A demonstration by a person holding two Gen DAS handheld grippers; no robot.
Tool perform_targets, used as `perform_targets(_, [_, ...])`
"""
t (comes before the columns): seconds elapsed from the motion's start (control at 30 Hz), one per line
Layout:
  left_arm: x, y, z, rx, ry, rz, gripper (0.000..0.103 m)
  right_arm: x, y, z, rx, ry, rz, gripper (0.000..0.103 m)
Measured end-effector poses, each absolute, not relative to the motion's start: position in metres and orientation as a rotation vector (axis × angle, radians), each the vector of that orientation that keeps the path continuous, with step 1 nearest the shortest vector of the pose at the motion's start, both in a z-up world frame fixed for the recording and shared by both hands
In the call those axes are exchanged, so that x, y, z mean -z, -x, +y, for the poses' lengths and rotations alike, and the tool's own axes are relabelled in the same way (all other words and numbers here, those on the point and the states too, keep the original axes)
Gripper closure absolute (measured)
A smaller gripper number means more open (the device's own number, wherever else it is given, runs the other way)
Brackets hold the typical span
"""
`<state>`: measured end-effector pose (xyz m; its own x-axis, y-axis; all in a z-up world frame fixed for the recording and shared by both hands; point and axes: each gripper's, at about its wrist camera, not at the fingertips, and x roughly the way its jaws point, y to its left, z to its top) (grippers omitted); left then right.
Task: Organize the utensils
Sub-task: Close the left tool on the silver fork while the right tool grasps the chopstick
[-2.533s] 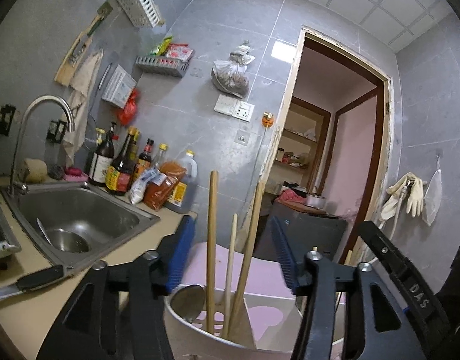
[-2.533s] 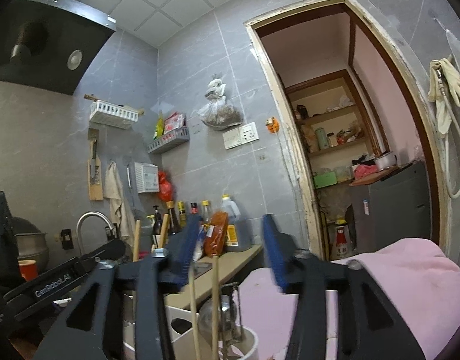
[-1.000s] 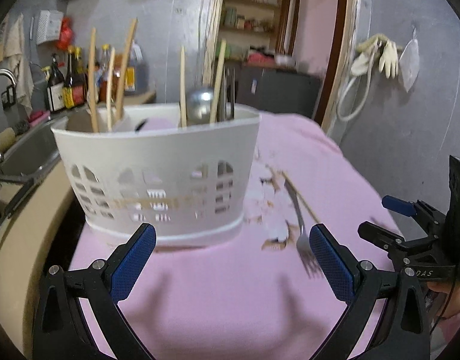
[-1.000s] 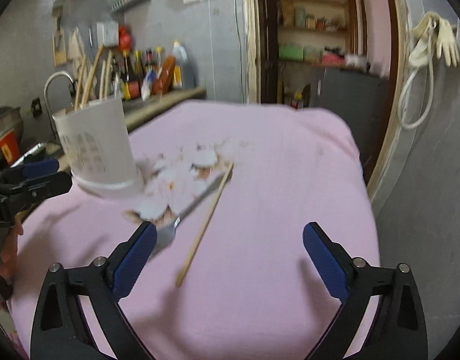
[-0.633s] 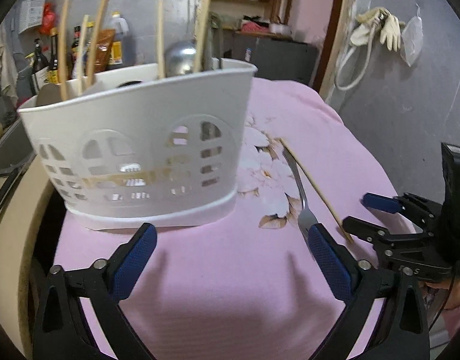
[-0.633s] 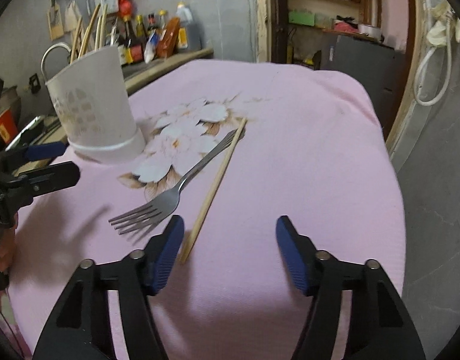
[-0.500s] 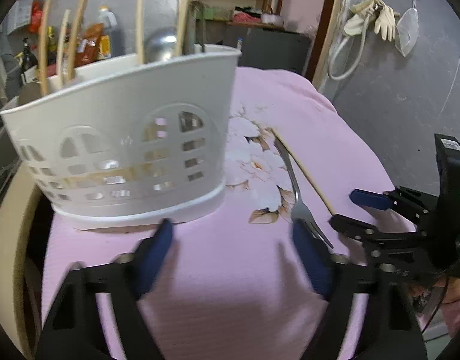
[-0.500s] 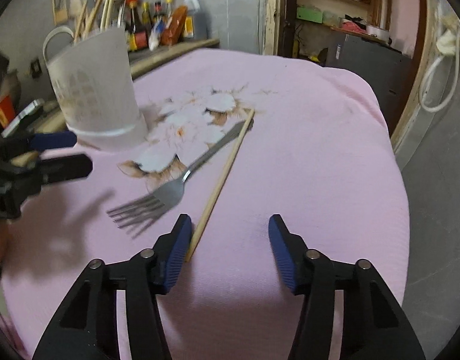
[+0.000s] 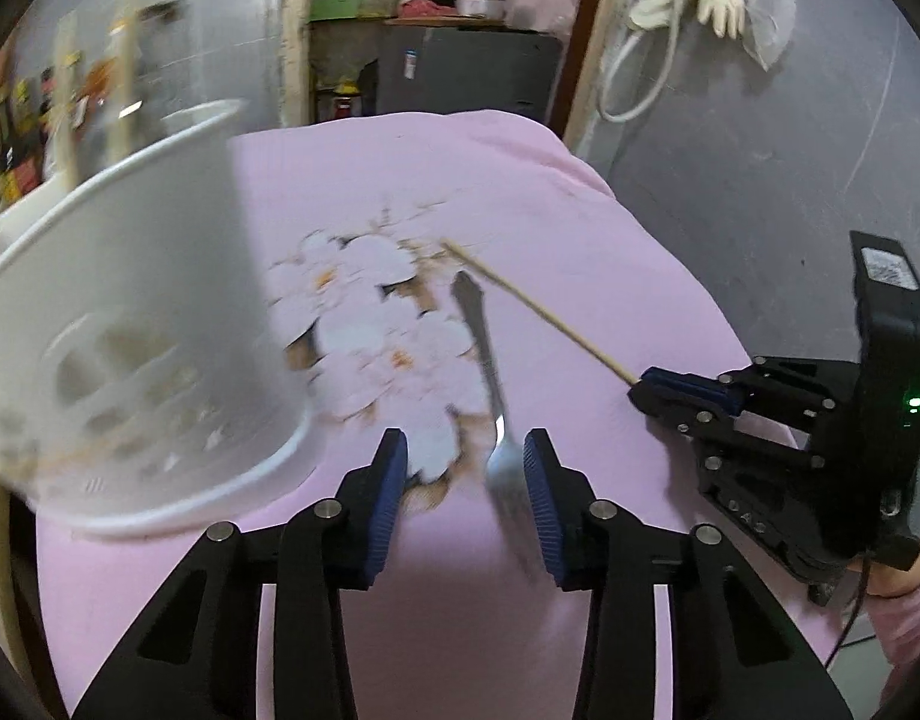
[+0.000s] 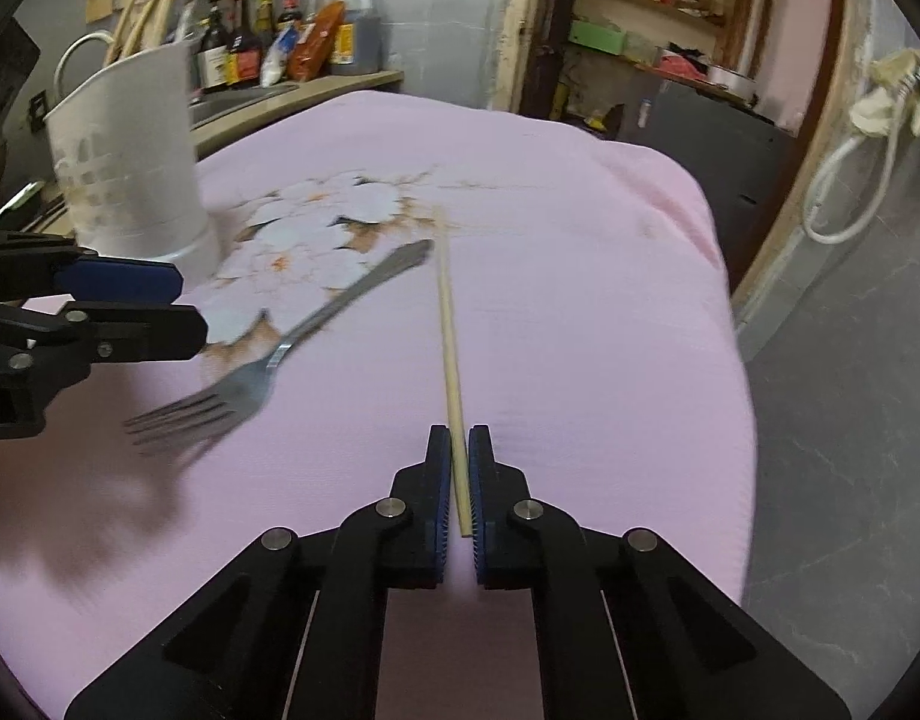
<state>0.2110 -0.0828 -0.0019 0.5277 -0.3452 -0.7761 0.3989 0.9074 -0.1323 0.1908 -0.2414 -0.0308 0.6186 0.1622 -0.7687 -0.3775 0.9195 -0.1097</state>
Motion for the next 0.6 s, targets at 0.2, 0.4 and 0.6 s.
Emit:
perform_targets(0.2, [0.009, -0.236, -0.106, 0.438, -0.131, 0.945, 0.075, 0.026, -0.184, -0.263, -0.266, 0.253, 0.835, 0.102])
perform_targets(0.4, [0.024, -0.260, -0.117, 0.395, -0.173, 0.977, 0.080, 0.025, -0.174, -0.277, -0.231, 0.275, 0.831, 0.102])
perform_targets(0.6, [0.032, -0.272, -0.120, 0.380, -0.174, 0.982, 0.085, 0.022, -0.181, -0.291, -0.260, 0.188, 0.856, 0.100])
